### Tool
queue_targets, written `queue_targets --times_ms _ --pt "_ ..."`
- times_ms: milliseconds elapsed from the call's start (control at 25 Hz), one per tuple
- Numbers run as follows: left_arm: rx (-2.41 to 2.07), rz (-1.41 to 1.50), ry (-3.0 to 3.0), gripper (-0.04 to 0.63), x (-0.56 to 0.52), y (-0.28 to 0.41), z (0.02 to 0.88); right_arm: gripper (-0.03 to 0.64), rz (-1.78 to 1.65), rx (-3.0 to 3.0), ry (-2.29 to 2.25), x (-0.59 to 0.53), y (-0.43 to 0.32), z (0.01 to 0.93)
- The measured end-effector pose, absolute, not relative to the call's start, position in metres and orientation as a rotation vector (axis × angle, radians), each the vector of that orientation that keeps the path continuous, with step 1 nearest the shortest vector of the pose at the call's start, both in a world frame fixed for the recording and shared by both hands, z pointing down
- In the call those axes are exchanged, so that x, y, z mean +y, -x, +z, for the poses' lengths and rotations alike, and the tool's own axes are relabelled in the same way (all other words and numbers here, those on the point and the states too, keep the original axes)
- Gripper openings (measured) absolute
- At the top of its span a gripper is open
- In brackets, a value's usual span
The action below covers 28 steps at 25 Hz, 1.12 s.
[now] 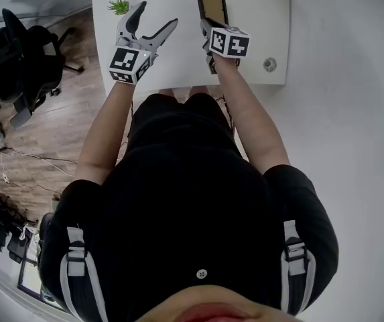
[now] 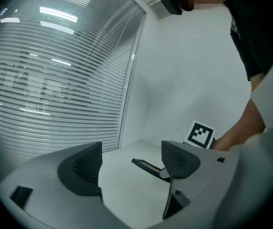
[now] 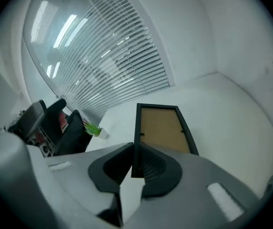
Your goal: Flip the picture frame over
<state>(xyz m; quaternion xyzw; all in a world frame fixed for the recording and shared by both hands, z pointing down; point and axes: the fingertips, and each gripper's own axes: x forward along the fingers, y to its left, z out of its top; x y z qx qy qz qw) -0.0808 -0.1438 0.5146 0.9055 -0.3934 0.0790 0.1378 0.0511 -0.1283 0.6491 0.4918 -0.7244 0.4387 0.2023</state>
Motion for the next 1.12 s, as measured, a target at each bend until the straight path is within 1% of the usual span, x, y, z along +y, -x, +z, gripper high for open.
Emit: queue_targets --times_ms 320,600,1120 --pt "-1.178 0.229 -2.617 0.380 -0.149 0.084 0.501 0.049 1.727 -2.212 -1.268 -0.125 -0.036 0.599" --pt "-1.172 0.227 -2.590 0.380 -0.150 0.088 0.505 0.049 2.003 -2.315 -1.100 -0.127 -0.026 0.558" --pt "-1.148 0.294 -2.553 0.380 -0.147 0.083 0.530 0.049 2.166 -2.516 -0.886 -0.133 -0.022 0.496"
